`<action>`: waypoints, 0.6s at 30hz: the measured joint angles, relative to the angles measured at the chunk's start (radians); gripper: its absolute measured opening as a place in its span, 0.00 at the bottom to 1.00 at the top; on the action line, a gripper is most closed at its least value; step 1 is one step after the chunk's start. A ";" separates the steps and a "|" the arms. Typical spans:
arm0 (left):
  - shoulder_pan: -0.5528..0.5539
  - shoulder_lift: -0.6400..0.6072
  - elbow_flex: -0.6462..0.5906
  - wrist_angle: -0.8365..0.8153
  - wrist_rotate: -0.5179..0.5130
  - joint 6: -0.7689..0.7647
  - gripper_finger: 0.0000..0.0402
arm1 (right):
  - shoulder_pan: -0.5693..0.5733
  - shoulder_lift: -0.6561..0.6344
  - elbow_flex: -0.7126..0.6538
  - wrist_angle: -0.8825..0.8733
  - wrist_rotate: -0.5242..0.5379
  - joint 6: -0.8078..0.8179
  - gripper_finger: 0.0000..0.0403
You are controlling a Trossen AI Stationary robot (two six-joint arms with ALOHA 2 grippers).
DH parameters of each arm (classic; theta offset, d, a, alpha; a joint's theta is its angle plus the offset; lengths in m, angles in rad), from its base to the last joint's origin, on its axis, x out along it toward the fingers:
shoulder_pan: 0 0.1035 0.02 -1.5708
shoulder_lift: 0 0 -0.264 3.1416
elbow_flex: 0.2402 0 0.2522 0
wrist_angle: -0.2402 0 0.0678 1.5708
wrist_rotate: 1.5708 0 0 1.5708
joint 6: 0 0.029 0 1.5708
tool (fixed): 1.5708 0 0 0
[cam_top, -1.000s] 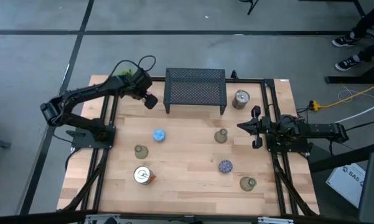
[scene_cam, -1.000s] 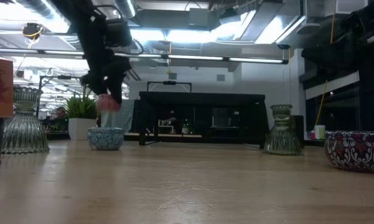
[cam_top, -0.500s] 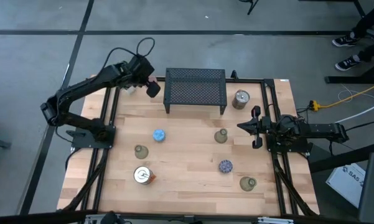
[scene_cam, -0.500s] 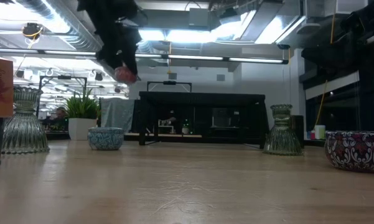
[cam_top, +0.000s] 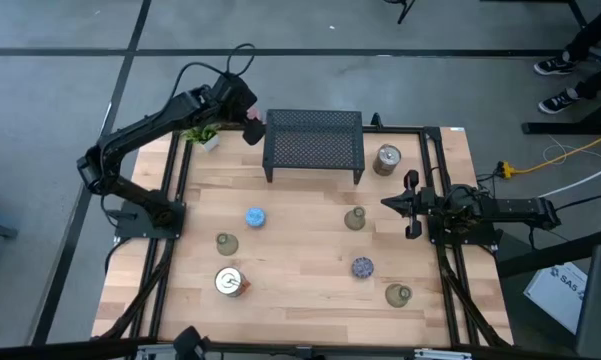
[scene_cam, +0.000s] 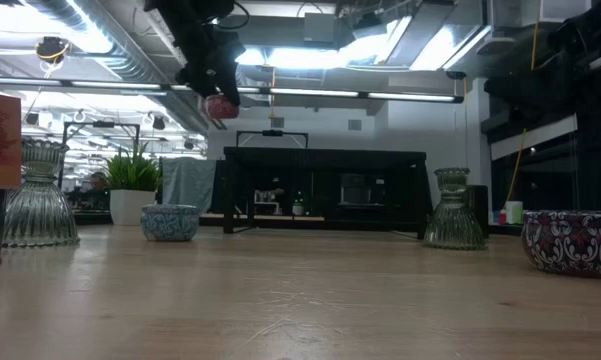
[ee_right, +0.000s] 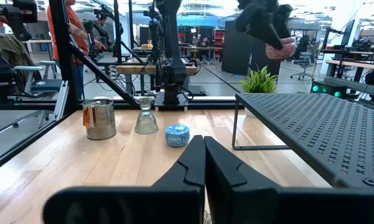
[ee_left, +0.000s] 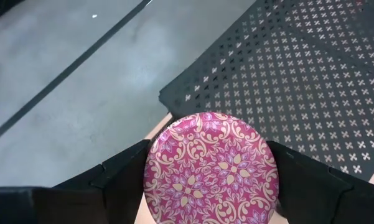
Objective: Pick & Place candle stick holders
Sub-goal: Put the pink patterned scented candle on the shelf
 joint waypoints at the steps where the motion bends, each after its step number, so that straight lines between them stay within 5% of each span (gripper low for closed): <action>1: 0.000 0.009 0.010 0.001 0.000 0.007 0.73 | 0.000 0.000 0.000 0.000 0.000 0.000 0.00; 18: 0.059 0.230 0.147 0.055 0.010 0.026 0.73 | 0.000 0.000 0.000 0.000 0.000 0.000 0.00</action>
